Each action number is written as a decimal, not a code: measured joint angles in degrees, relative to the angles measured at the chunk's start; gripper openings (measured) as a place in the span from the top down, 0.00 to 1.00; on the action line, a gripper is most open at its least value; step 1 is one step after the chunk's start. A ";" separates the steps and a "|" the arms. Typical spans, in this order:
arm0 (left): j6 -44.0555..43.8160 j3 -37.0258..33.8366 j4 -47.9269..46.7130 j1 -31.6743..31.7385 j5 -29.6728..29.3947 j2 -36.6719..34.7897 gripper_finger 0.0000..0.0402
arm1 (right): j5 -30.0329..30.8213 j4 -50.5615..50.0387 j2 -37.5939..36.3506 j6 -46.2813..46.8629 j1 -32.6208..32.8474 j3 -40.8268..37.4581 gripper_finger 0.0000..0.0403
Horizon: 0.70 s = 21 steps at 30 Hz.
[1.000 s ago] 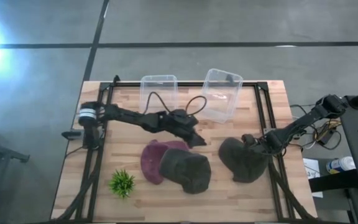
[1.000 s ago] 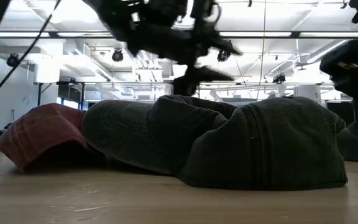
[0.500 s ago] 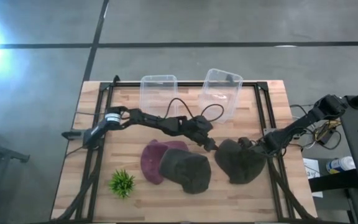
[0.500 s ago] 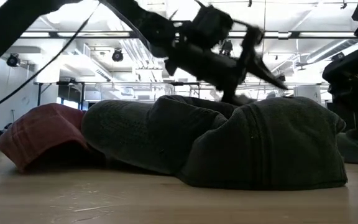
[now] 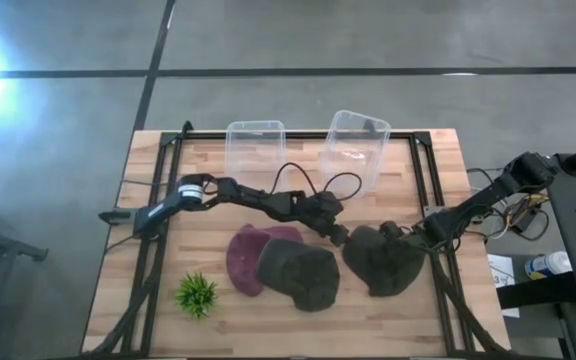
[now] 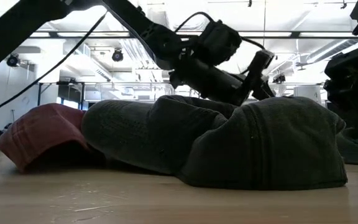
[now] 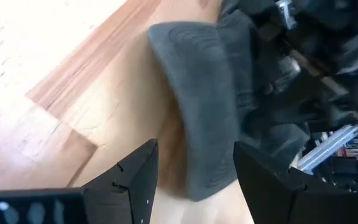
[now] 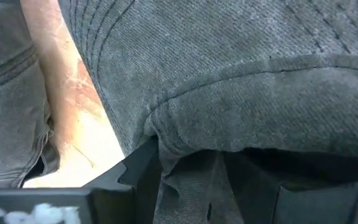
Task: Pick and place caps into container
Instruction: Put the dark gray cap into the right transparent container
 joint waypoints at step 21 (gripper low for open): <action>1.17 -0.11 6.06 -1.10 1.68 0.76 0.51 | 3.46 6.59 -0.28 -3.15 -4.62 -0.02 0.59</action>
